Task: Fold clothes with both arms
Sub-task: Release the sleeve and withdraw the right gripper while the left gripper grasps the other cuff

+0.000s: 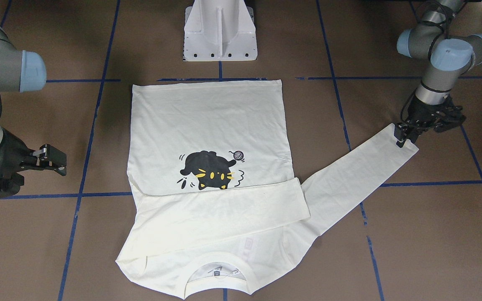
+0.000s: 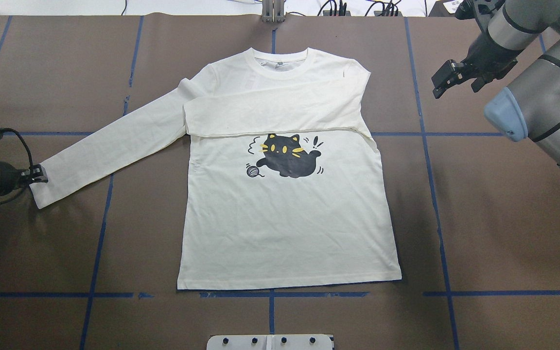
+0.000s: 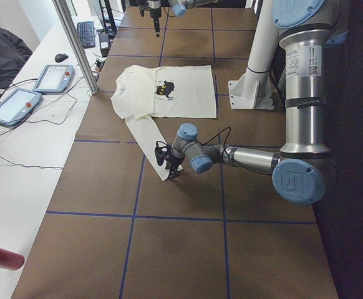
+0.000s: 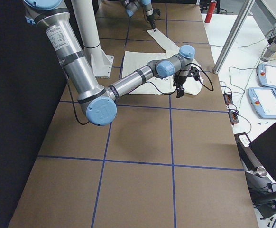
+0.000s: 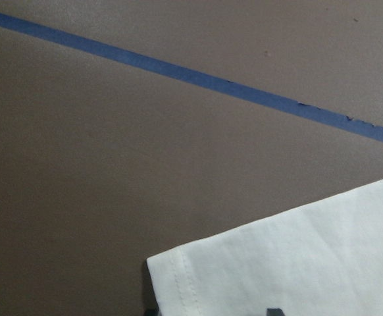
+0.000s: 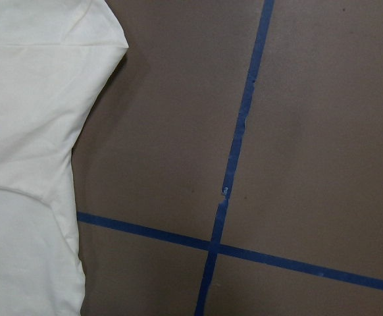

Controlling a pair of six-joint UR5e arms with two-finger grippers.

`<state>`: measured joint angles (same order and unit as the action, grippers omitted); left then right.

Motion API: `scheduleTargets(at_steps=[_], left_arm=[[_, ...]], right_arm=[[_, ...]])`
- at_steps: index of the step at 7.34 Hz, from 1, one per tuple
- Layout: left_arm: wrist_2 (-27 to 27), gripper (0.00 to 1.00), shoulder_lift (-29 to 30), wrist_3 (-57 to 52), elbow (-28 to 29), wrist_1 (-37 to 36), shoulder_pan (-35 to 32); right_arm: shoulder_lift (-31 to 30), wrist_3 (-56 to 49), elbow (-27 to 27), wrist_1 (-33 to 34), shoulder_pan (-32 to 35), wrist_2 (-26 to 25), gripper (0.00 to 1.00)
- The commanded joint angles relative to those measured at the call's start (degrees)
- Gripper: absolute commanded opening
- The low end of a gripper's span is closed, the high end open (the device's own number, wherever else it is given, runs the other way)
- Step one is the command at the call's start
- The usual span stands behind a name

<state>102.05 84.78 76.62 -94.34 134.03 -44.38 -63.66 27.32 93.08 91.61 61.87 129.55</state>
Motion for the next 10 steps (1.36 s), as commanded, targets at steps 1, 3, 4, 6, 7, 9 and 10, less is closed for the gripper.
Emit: scheduleTargets(at_steps=[1, 3, 4, 6, 7, 9, 10], left_arm=[[0.1, 0.3, -0.1, 0.1, -0.2, 0.0, 0.0], [0.2, 0.12, -0.1, 0.1, -1.6, -0.5, 0.0], [1.0, 0.0, -0.1, 0.1, -2.5, -0.7, 0.0], [5.0, 0.0, 0.6, -0.1, -4.6, -1.7, -0.1], [5.5, 0.0, 2.6, -0.2, -6.0, -6.0, -0.3], [5.7, 0.0, 16.2, -5.0, -5.7, -20.2, -3.3], [6.0, 0.0, 23.7, -6.0, -5.4, -27.4, -5.3]], right_arm=[[0.0, 0.0, 0.0, 0.0, 0.0, 0.0, 1.0], [0.1, 0.0, 0.0, 0.0, 0.0, 0.0, 1.0], [0.0, 0.0, 0.0, 0.1, 0.0, 0.0, 1.0], [-1.1, -0.1, 0.3, 0.0, 0.6, 0.2, 1.0], [-3.6, 0.0, 2.1, -0.1, 0.6, 0.1, 1.0], [-9.3, 0.0, 5.5, -0.3, 1.6, -0.1, 1.0], [-13.2, -0.3, 7.2, -0.8, 2.3, -0.3, 1.0]])
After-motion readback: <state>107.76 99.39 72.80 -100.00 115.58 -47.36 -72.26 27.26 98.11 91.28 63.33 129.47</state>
